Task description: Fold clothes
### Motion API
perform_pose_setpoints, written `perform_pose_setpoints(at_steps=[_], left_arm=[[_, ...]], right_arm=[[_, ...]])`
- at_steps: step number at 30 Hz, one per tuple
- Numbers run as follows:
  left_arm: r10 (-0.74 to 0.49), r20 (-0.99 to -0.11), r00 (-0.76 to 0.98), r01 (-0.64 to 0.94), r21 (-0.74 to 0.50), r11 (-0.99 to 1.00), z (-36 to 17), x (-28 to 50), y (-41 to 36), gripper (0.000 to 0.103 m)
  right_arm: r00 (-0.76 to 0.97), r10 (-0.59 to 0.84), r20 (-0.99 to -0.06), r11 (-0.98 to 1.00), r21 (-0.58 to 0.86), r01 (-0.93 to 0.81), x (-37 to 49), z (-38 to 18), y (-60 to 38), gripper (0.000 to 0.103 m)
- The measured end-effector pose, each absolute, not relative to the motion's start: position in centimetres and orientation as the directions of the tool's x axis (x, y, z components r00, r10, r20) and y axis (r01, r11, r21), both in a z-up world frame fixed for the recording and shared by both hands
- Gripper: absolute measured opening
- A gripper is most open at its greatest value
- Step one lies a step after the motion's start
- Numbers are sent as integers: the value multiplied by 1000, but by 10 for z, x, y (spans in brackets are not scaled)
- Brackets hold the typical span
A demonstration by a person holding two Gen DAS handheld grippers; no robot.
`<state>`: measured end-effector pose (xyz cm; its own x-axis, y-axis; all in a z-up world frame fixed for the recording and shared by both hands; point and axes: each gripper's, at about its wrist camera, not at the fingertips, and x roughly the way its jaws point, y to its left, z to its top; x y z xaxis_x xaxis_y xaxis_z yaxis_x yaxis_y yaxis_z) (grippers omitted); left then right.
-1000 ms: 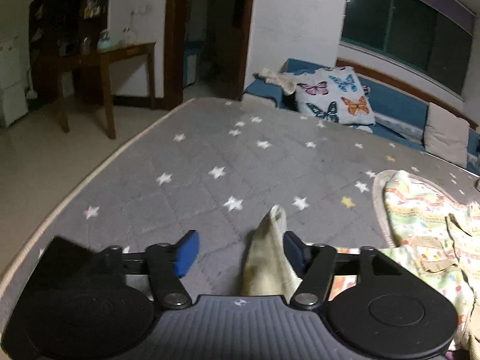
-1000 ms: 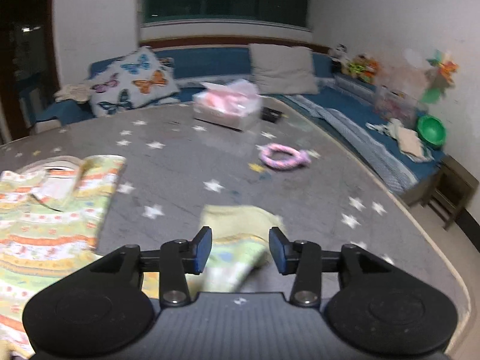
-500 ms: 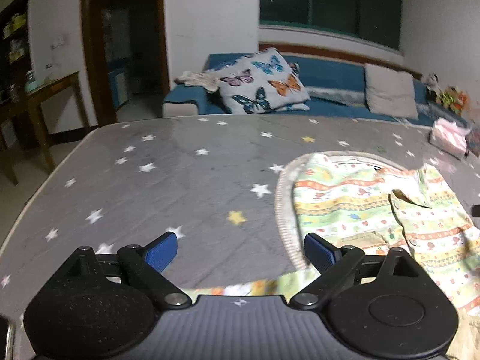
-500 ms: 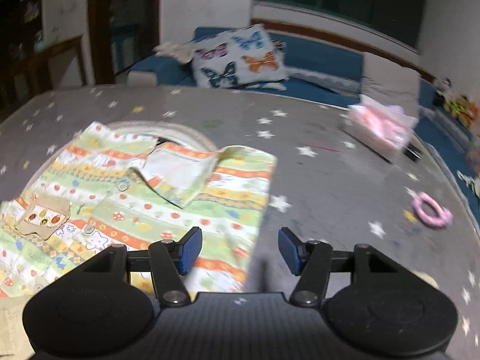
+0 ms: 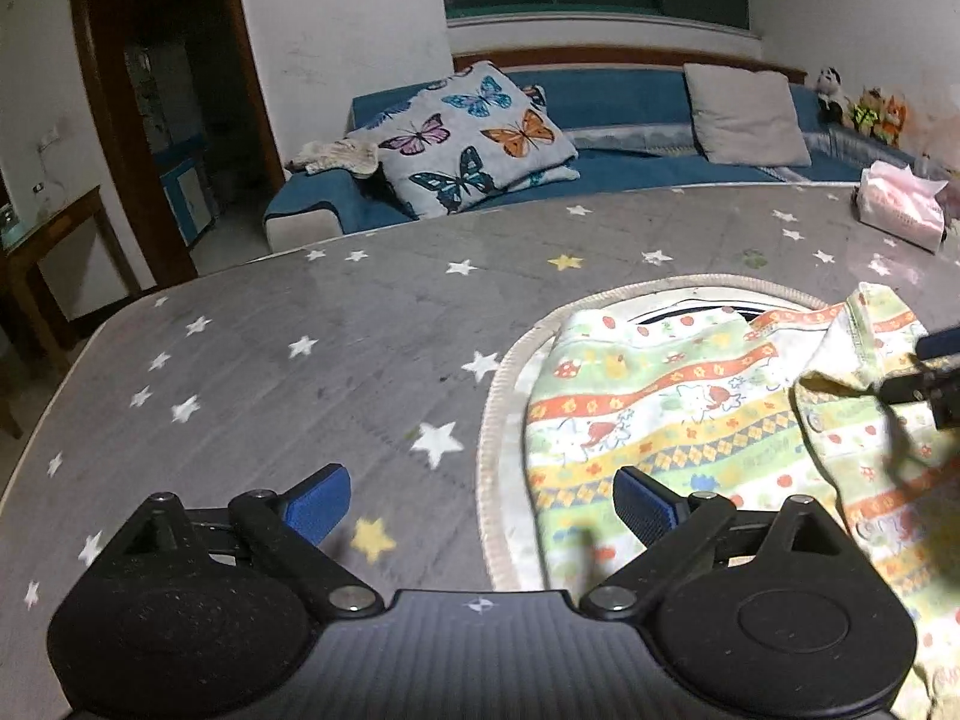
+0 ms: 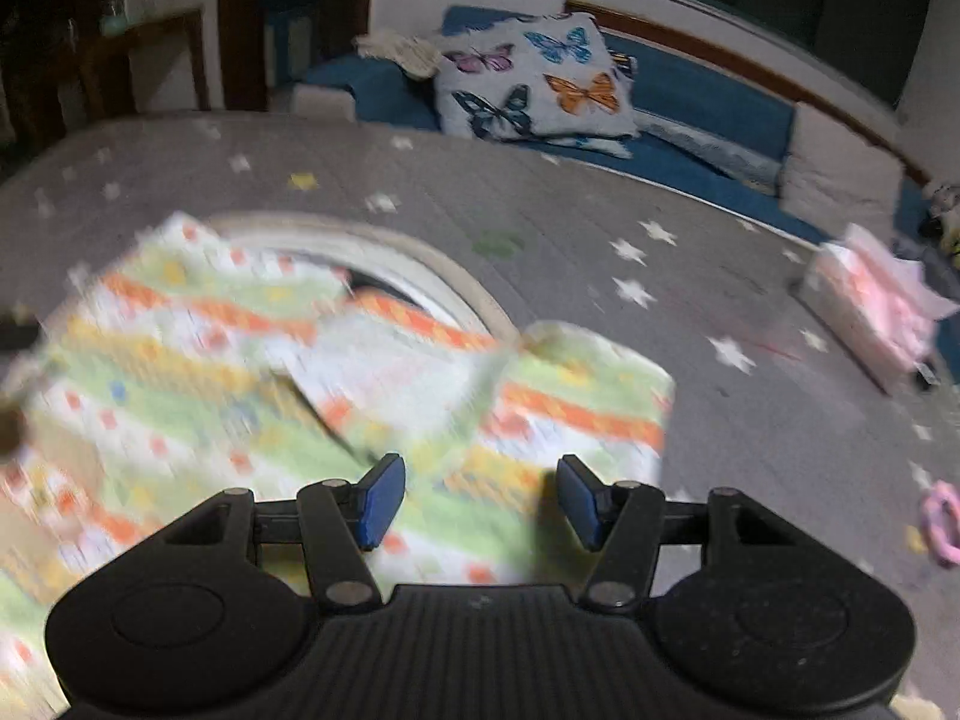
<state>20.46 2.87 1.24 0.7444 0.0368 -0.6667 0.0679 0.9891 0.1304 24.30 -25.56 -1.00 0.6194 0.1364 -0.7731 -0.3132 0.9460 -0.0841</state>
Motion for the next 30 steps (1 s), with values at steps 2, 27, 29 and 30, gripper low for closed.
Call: perform_pose_setpoints(at_steps=[2, 27, 29, 30], left_arm=[[34, -670, 741, 77, 136, 988, 10, 213, 24, 96], [135, -640, 757, 30, 241, 970, 0, 267, 20, 96], [135, -637, 759, 30, 242, 970, 1, 265, 22, 96], [137, -636, 759, 29, 243, 969, 2, 265, 22, 96]], right_arm=[[611, 182, -770, 948, -29, -318, 257, -7, -252, 57], [627, -61, -776, 894, -322, -311, 249, -9, -258, 57], [636, -74, -768, 887, -343, -311, 247, -11, -257, 57], [638, -81, -766, 886, -348, -306, 249, -11, -257, 57]])
